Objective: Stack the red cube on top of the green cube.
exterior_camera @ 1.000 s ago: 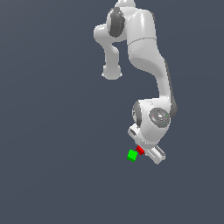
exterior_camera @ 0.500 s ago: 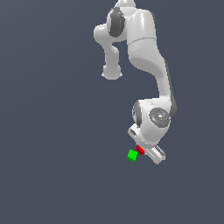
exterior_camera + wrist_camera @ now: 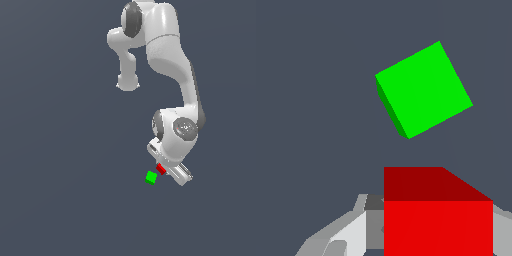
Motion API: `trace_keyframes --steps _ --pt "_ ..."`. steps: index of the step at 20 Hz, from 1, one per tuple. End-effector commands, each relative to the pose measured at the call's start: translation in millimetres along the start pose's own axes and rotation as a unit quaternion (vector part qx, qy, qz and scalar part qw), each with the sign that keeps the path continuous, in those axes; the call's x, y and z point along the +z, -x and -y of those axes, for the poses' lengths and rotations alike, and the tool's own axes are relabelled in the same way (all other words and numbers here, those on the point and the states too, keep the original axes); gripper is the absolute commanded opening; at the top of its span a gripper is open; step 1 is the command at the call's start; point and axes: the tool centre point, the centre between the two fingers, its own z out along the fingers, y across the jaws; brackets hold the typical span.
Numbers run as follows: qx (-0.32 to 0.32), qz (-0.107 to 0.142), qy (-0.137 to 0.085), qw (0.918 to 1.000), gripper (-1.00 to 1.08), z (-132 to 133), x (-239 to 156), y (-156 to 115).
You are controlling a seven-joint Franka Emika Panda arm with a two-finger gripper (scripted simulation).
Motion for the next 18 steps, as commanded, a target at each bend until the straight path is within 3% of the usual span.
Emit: trace_keyframes --steps 1,9,18 --pt "0.0 0.0 -0.001 1.0 -1.0 0.4 -17.9 -0.1" --pt "0.0 0.0 -0.001 1.0 -1.0 0.1 -67.9 0.1" --pt "0.0 -0.001 -0.002 1.0 -1.0 1.1 -75.2 -1.8"
